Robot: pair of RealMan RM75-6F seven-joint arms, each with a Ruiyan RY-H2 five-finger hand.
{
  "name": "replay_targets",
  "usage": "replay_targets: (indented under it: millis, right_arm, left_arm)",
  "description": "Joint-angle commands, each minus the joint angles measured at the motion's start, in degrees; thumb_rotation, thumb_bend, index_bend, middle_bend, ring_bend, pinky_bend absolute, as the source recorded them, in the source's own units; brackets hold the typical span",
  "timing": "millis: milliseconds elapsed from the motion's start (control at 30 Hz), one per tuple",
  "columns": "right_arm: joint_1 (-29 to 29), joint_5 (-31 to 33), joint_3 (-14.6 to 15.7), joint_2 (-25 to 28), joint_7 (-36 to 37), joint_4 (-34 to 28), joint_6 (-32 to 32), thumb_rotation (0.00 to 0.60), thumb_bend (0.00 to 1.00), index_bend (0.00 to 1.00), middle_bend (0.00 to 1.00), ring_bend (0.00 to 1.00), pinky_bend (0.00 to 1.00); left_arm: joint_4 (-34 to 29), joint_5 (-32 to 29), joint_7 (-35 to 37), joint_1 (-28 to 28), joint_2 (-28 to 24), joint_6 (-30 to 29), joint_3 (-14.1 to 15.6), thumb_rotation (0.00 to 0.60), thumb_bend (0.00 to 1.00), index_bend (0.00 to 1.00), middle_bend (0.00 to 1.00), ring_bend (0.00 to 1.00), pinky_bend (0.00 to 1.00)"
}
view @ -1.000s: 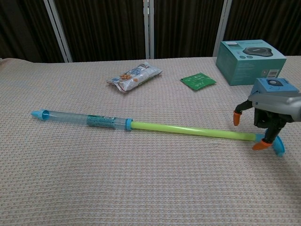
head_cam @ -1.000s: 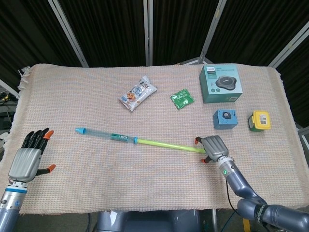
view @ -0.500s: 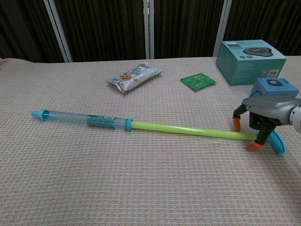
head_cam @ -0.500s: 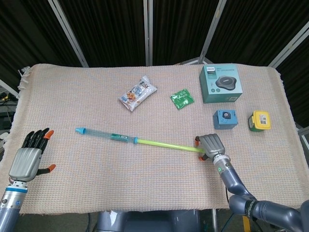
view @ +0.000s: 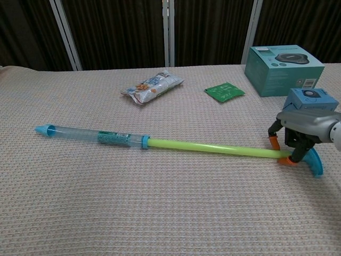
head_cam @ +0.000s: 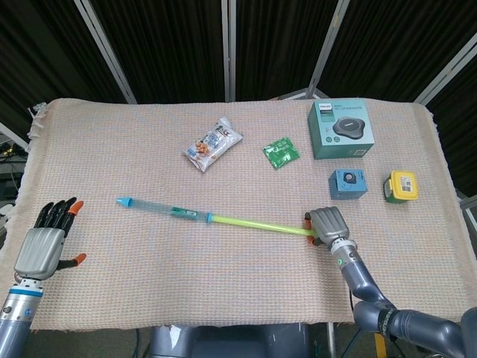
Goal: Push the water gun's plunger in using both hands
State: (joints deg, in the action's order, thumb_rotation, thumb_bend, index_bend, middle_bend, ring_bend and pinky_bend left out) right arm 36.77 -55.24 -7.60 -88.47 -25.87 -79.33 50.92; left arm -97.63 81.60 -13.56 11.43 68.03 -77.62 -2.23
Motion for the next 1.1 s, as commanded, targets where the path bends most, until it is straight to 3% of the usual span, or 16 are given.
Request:
replay_targets:
  millis: [33, 433, 533, 600, 667, 767, 933, 1100]
  right_arm:
    - [-0.02, -0.75, 0.26, 0.31, 0.56, -0.71, 0.21, 0.600, 0.35, 0.69, 1.00, 1.00, 1.00]
    - [0.67, -0.19, 0.18, 3.13, -1.08, -5.09, 1.49, 0.600, 0.43, 0.70, 1.00, 1.00, 1.00]
    - [0.85, 0.44, 0.07, 3.64, -1.35, -5.68, 1.59, 0.600, 0.44, 0.70, 1.00, 1.00, 1.00]
    - [0.99, 0.65, 0.11, 3.98, -1.63, -5.97, 1.74, 0.600, 0.44, 0.70, 1.00, 1.00, 1.00]
    - [1.04, 0.85, 0.10, 4.26, -1.65, -6.20, 1.86, 0.600, 0.44, 0.70, 1.00, 1.00, 1.00]
    - [1.12, 1.26, 0.03, 4.65, -1.48, -6.33, 1.97, 0.600, 0.44, 0.70, 1.00, 1.00, 1.00]
    - [1.16, 1.79, 0.17, 4.87, -1.15, -6.02, 1.92, 0.600, 0.44, 0.70, 1.00, 1.00, 1.00]
    - [1.16, 1.97, 0.48, 5.12, -1.19, -5.91, 2.00, 0.600, 0.44, 0.71, 1.00, 1.00, 1.00]
  left_arm:
    - [0.26, -0.40, -0.52, 0.46, 0.32, 0.77, -0.10, 0.600, 0.00, 0.00, 0.00, 0.00, 0.00]
    - [3.53, -3.01, -3.98, 7.86, 3.35, 9.73, -3.12, 0.600, 0.00, 0.00, 0.00, 0.00, 0.00]
    - [6.31, -3.29, -2.93, 10.57, 5.45, 12.81, -4.07, 0.600, 0.00, 0.00, 0.09, 0.04, 0.01]
    - [9.29, -2.60, -1.61, 12.88, 7.36, 15.05, -4.64, 0.600, 0.00, 0.01, 0.23, 0.16, 0.07]
    - [12.28, -1.51, -0.40, 14.69, 9.29, 16.18, -5.04, 0.600, 0.01, 0.06, 0.41, 0.35, 0.20]
    - [17.87, 1.50, 2.84, 17.49, 12.78, 16.90, -5.28, 0.600, 0.01, 0.15, 0.59, 0.53, 0.41]
    - [25.08, 3.11, 7.75, 21.14, 17.09, 19.81, -5.15, 0.600, 0.01, 0.22, 0.75, 0.70, 0.71]
    - [31.40, 3.63, 9.86, 23.64, 21.12, 20.80, -5.55, 0.600, 0.01, 0.31, 0.87, 0.83, 0.95]
